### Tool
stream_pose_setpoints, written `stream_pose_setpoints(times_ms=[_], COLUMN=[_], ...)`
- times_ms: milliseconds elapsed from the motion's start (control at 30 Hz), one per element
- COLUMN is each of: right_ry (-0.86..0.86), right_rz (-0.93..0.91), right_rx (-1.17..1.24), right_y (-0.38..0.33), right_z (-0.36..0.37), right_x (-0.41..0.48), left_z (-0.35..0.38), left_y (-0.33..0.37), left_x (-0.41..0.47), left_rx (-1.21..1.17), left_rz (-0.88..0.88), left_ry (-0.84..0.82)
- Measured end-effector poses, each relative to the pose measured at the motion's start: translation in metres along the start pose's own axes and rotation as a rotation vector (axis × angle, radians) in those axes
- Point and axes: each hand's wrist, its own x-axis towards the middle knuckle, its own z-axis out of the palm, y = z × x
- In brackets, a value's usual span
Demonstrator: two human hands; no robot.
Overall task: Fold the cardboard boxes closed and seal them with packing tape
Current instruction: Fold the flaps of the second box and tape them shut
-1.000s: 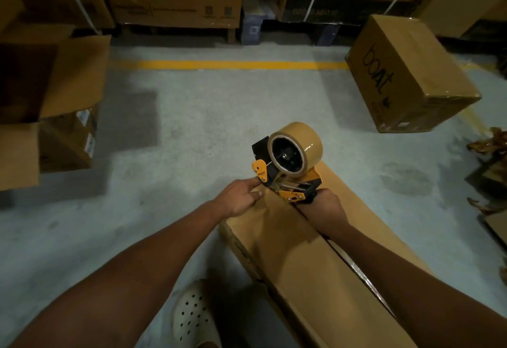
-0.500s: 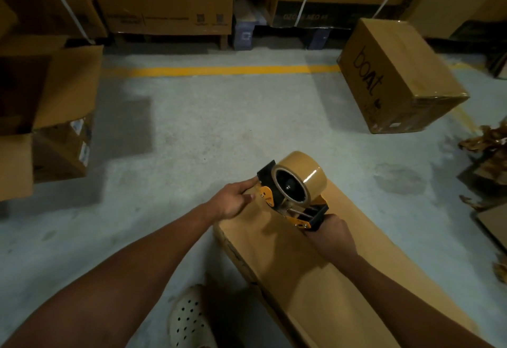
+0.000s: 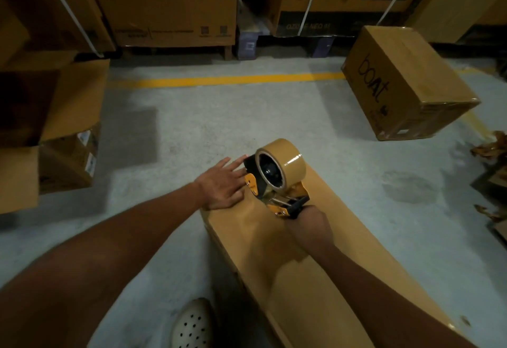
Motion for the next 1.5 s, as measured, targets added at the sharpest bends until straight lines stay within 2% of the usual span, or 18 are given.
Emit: stream_pose_setpoints(times_ms=[300,567,867,1033,1200,1500], right_ry=[0.036,0.018,0.038,0.064,0.047,0.043], right_rz=[-0.001,0.046,0.087,0.080,0.097,0.048], right_rx=[-0.058,-0.123,-0.084,-0.067,-0.046,-0.103], right_y=[-0.013,0.031,0.032,0.032,0.033,0.001], right_z=[0.006,-0.004,0.000,0.001,0.001,0.004], right_x=[-0.003,-0.044,-0.043,-0.044,-0.047,-0.018], left_z=[-0.008,0.009,0.022,0.028,0.029,0.032], left_y=[-0.008,0.014,0.007,0.027,0.024,-0.003], left_x=[-0.001,0.005,0.008,0.013,0.009,0.007], left_rx=[0.106,0.089,0.034,-0.127,-0.032,-0.012], left_rz=[-0.007,-0.063,0.206,-0.088,0.165,0.001], left_ry=[-0.039,0.010,0.037,0.123,0.090,0.141])
